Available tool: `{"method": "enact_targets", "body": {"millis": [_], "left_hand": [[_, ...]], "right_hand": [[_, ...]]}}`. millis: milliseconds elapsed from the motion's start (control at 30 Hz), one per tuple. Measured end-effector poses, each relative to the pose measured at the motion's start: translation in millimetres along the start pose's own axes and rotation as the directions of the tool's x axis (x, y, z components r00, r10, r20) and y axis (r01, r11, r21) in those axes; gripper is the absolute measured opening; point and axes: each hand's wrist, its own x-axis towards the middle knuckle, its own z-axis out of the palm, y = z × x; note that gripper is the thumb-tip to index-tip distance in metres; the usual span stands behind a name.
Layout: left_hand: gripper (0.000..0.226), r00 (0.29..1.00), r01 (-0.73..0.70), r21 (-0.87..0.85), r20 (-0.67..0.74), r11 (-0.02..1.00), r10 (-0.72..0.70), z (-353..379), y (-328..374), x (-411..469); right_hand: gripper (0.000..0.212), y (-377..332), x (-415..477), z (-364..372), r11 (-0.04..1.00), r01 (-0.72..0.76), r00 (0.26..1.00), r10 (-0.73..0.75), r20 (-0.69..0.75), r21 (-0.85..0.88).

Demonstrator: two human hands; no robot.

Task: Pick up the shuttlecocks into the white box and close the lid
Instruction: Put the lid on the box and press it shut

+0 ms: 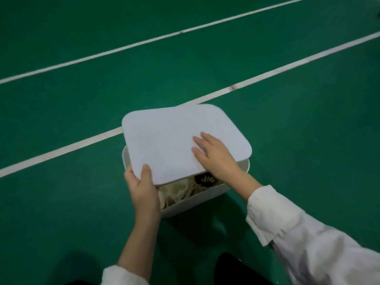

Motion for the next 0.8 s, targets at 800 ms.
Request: {"method": "enact_targets", "body": {"millis": [800], "left_hand": [[0.037,0.981,0.143,0.647,0.006,0.749,-0.192,-45,-35,55]], "right_hand": [[0.043,55,-16,1,0.873,-0.445,0.824,0.486,-0.293,0.198]]}}
